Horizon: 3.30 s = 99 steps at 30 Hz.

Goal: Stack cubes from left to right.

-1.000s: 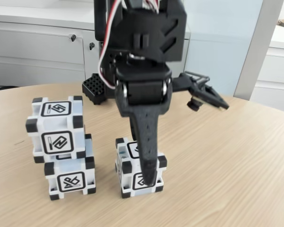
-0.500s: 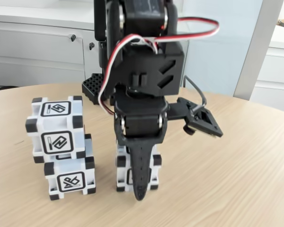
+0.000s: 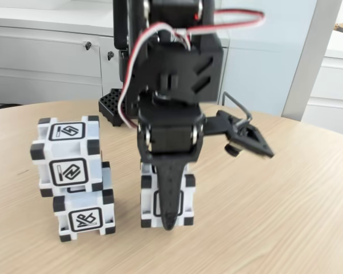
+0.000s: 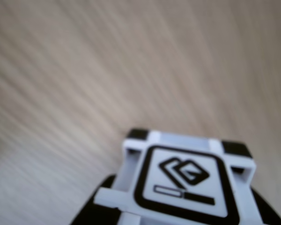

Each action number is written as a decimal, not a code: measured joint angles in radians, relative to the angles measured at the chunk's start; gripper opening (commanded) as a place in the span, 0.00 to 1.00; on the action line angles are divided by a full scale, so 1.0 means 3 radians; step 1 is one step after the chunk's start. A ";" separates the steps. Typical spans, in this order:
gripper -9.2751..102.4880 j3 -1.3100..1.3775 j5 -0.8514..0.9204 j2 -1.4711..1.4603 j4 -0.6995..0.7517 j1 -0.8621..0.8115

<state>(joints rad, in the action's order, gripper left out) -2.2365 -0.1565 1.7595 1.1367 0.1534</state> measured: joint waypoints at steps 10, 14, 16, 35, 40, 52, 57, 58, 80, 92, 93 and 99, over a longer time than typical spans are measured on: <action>0.08 0.0000 0.0194 0.0951 0.0000 0.0000; 0.08 0.0000 0.0291 0.1406 0.0000 0.0000; 0.08 0.0000 0.0348 0.1652 0.0000 0.0000; 0.08 0.0000 0.1048 0.2623 0.0000 -0.0435; 0.08 0.0000 0.1161 0.2623 0.0000 -0.0614; 0.08 0.0000 0.1283 0.2623 0.0757 -0.0818; 0.08 0.0000 0.1309 0.2623 0.0956 -0.0818; 0.08 0.0000 0.1324 0.2623 0.0956 -0.0823; 0.08 0.0000 0.1795 0.2623 0.0972 -0.1580; 0.08 0.0000 0.1877 0.2623 0.0972 -0.1646; 0.08 0.0000 0.1902 0.2623 0.0972 -0.1687; 0.08 0.0000 0.1969 0.2623 0.0972 -0.1774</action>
<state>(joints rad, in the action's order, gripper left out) -2.2365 0.4341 2.5464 1.4281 -0.3789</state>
